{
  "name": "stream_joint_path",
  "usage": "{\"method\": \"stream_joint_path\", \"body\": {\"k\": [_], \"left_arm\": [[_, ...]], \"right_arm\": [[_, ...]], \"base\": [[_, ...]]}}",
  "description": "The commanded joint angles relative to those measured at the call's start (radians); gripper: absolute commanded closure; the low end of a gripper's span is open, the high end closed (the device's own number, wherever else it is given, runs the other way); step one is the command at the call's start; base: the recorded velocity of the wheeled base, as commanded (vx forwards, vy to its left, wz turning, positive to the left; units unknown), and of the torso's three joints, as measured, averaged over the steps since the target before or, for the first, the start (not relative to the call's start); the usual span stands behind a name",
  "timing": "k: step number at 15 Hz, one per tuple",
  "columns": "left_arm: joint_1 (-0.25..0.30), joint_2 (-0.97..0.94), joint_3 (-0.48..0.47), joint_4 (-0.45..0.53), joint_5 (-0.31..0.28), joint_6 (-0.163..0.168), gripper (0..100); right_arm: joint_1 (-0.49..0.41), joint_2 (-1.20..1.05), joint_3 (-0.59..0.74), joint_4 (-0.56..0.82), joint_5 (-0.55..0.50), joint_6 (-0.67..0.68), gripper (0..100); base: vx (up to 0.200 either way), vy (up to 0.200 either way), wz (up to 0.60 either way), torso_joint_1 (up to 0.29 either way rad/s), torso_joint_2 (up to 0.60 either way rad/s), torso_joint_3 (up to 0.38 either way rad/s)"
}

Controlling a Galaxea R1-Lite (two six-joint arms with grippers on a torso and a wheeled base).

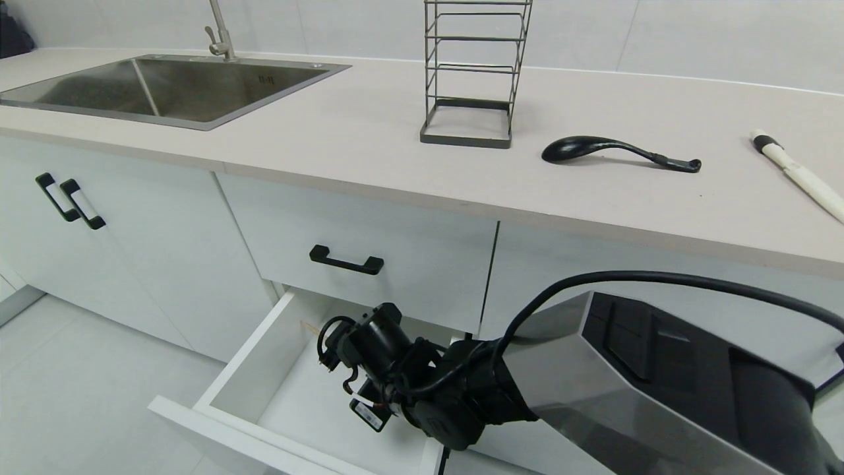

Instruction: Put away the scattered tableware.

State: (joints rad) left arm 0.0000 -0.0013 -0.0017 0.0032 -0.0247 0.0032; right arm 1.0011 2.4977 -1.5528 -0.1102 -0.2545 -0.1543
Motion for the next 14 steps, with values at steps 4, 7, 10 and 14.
{"method": "stream_joint_path", "body": {"k": [4, 7, 10, 14], "left_arm": [[0.000, 0.001, 0.000, 0.000, 0.000, 0.000, 0], [0.000, 0.001, 0.000, 0.000, 0.000, 0.001, 0], [0.000, 0.001, 0.000, 0.000, 0.000, 0.000, 0], [0.000, 0.001, 0.000, 0.000, 0.000, 0.001, 0]], "right_arm": [[0.002, 0.044, -0.046, 0.027, 0.000, 0.001, 100], [0.004, 0.056, -0.056, 0.029, 0.000, -0.001, 100], [0.008, 0.052, -0.055, 0.038, 0.001, -0.004, 0], [0.037, 0.007, -0.040, 0.040, 0.001, -0.002, 0]], "base": [[0.000, 0.000, 0.00, 0.000, 0.00, 0.000], [0.000, 0.000, 0.00, 0.000, 0.00, 0.000], [0.000, 0.000, 0.00, 0.000, 0.00, 0.000], [0.000, 0.000, 0.00, 0.000, 0.00, 0.000]]}}
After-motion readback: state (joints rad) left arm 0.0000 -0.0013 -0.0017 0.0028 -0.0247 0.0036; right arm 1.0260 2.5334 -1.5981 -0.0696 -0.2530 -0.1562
